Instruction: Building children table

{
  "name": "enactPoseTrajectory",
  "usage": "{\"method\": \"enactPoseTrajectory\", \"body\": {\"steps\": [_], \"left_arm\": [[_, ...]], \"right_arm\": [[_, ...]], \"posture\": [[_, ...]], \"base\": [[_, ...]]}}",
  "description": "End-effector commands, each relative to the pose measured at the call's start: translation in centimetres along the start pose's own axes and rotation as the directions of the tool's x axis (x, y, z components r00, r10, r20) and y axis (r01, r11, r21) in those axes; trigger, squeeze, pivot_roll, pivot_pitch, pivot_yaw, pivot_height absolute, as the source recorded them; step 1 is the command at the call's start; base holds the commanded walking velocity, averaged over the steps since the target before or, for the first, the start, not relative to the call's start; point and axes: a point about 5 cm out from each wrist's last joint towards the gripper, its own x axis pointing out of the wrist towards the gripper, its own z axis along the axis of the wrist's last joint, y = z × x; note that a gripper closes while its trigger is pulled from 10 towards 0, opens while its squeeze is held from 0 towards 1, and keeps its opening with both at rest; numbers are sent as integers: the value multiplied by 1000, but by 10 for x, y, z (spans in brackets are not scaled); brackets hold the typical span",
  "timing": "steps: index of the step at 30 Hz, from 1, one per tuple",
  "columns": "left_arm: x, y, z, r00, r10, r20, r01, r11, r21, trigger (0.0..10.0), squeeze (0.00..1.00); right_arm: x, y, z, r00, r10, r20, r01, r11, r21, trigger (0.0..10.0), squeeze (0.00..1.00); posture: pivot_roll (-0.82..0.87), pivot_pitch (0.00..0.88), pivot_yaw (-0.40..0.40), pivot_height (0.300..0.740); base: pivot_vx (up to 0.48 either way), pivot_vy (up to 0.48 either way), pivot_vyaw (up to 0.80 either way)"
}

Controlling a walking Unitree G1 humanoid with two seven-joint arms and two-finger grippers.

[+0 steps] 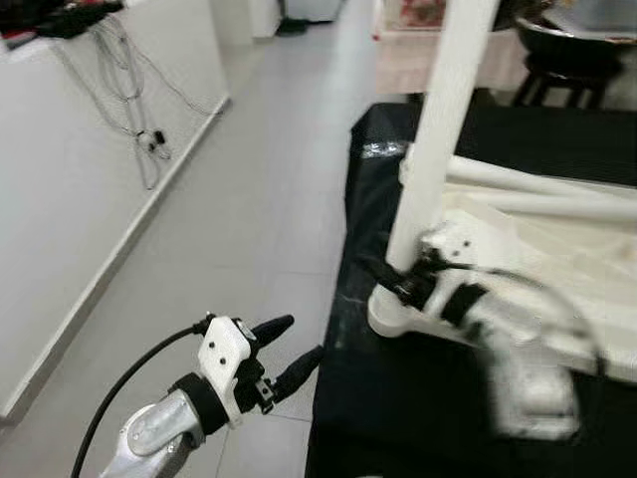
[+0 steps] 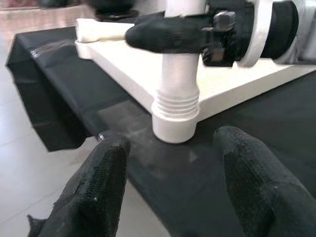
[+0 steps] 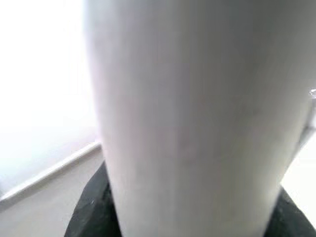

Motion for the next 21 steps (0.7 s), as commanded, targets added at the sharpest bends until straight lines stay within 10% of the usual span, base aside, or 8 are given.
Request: {"method": "enactPoseTrajectory", "body": {"steps": [1, 10, 11, 12, 13, 14, 15, 21], "left_arm": [[-1, 3, -3, 1000, 12, -12, -12, 1000, -8, 10000, 0], [2, 8, -4, 999, 45, -10, -45, 999, 3, 10000, 0], [2, 9, -4, 999, 45, -10, -45, 999, 4, 10000, 0], [3, 9, -4, 999, 44, -11, -44, 999, 5, 10000, 0], [3, 9, -4, 999, 44, -11, -44, 999, 5, 10000, 0], [4, 10, -4, 999, 41, -11, -41, 999, 5, 10000, 0], [5, 10, -5, 999, 36, -12, -36, 999, 5, 10000, 0], [7, 10, -6, 1000, 27, -13, -27, 1000, 3, 10000, 0]], "right_arm": [[-1, -1, -26, 987, -71, -142, 73, 997, 5, 0, 0], [8, -8, -23, 987, -72, -145, 74, 997, 15, 0, 0], [9, -8, -22, 987, -66, -147, 70, 997, 20, 7255, 0], [10, -7, -18, 988, -49, -144, 53, 998, 24, 10000, 0], [10, -7, -18, 988, -49, -144, 53, 998, 24, 10000, 0], [15, -6, -11, 993, 50, -110, -45, 998, 48, 10000, 647], [19, -2, 1, 970, 238, -53, -235, 970, 67, 10000, 1000], [21, -4, 26, 859, 511, 14, -511, 859, 6, 10000, 1000]], "posture": [[-31, 104, 42, 740], [-28, 88, 38, 740], [-28, 86, 37, 740], [-32, 84, 39, 740], [-32, 84, 39, 740], [-35, 80, 43, 740], [-36, 74, 44, 740], [-32, 71, 46, 740]], "base": [[0, 0, 0], [0, 0, 0], [0, 0, 0], [0, 0, 0], [0, 0, 0], [0, 0, 0], [0, 0, 0], [0, 0, 0]]}}
